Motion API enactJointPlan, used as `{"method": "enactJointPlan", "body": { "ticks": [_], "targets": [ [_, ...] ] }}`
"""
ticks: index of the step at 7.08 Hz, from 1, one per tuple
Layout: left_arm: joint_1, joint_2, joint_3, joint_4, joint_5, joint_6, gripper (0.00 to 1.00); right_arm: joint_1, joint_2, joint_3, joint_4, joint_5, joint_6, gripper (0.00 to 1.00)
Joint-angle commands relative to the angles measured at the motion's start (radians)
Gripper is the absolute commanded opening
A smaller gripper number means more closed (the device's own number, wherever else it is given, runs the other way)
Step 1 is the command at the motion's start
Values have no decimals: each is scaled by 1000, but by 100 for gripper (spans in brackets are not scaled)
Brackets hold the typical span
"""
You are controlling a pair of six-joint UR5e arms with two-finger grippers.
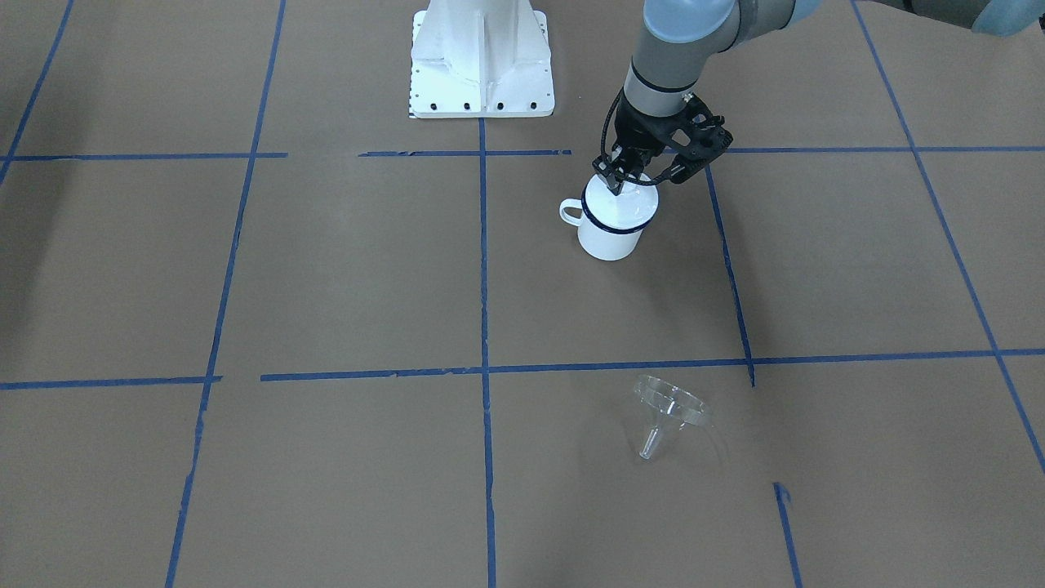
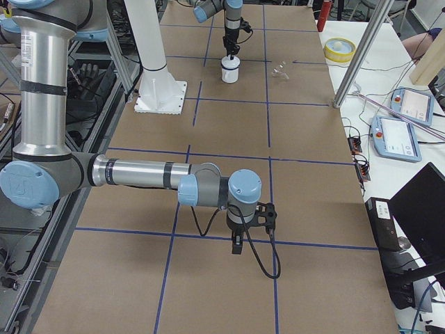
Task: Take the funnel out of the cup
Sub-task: 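Lower the white lid onto the mug opening with the left gripper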
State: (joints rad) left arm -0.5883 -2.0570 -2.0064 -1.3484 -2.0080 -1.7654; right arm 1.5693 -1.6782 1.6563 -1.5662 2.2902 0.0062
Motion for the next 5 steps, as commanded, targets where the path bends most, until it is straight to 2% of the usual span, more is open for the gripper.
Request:
{"method": "enactJointPlan", "body": {
  "ticks": [1, 3, 4, 5],
  "targets": [
    [5, 0, 0, 0, 0, -2, 0, 0, 0, -1, 0, 0, 0, 100],
    [5, 0, 0, 0, 0, 0, 0, 0, 0, 0, 0, 0, 0, 100],
    [5, 0, 1, 0, 0, -2, 21, 0, 0, 0, 0, 0, 0, 100],
    [7, 0, 3, 0, 0, -2, 60, 0, 0, -1, 0, 0, 0, 100]
  ]
}}
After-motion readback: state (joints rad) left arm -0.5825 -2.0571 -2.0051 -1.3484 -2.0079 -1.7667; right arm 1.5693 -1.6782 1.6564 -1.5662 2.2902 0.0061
